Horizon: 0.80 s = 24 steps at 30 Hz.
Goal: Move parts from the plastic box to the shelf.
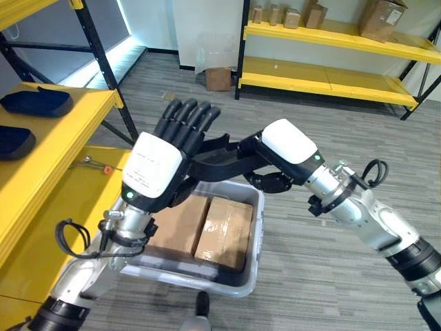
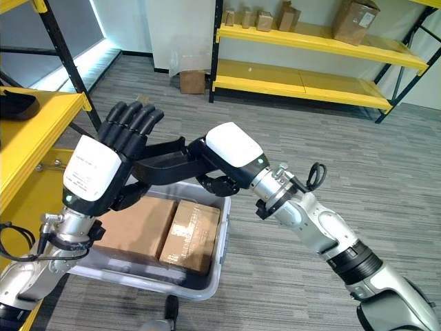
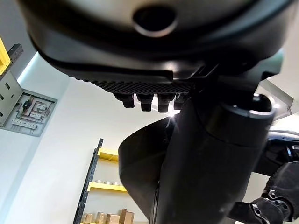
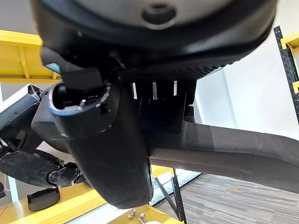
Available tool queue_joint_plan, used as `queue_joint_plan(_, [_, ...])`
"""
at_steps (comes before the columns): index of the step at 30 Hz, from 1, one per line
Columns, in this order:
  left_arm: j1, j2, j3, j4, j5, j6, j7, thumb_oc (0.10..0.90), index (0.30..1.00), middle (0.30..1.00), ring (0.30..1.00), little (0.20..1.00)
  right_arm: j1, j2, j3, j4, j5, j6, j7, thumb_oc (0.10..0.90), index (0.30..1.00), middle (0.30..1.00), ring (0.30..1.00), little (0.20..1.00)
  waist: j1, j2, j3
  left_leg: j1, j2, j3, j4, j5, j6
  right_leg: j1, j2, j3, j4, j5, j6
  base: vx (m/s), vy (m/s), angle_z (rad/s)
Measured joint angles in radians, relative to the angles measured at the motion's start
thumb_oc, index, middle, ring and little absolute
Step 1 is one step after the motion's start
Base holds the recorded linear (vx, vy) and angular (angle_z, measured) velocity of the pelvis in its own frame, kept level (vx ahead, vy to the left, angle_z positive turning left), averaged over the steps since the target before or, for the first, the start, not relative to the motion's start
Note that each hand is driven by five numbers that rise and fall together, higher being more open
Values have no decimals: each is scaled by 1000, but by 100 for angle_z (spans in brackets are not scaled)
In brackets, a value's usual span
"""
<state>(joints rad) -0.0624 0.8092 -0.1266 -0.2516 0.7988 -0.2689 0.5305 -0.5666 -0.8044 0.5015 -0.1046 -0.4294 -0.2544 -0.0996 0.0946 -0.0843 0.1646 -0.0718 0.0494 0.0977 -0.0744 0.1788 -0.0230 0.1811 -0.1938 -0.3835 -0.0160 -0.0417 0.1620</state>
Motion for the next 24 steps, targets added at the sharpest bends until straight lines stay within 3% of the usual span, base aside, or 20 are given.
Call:
queue_joint_plan(10, [-1, -2, -37, -5, -2, -3, -30, 900, 1000, 1000, 1000, 1000, 0, 15, 0, 0, 0, 2, 0, 400, 300, 300, 300, 300, -12, 0, 0, 4, 1, 5, -1, 0, 0, -1, -2, 8, 0, 0, 0, 1, 2, -1])
queue_joint_plan(11, [-1, -2, -37, -5, -2, -2, -32, 794, 852, 852, 852, 852, 0, 15, 0, 0, 0, 3, 0, 400, 300, 300, 300, 300, -13, 0, 0, 4, 1, 6, -1, 0, 0, -1, -3, 8, 0, 0, 0, 0, 0, 0])
queue_joint_plan(12, [-1, -2, -37, -5, -2, -2, -33, 494, 432, 432, 432, 432, 0, 16, 1, 0, 0, 3, 0, 400, 300, 300, 300, 300, -13, 0, 0, 4, 1, 6, -1, 0, 0, -1, -3, 8, 0, 0, 0, 0, 0, 0])
queue_joint_plan(13, [-1, -2, -37, -5, -4, -2, -33, 400, 300, 300, 300, 300, 0, 16, 1, 0, 0, 3, 0, 400, 300, 300, 300, 300, -13, 0, 0, 4, 1, 6, -2, 0, 0, -1, -4, 8, 0, 0, 0, 0, 0, 0])
queue_joint_plan(24, [-1, -2, -37, -5, -9, -1, -42, 400, 300, 300, 300, 300, -2, 23, 2, 1, 0, 25, -1, 400, 300, 300, 300, 300, -14, 0, 0, 5, 1, 7, -2, 0, 0, -2, -4, 10, 0, 0, 0, 0, 0, 0])
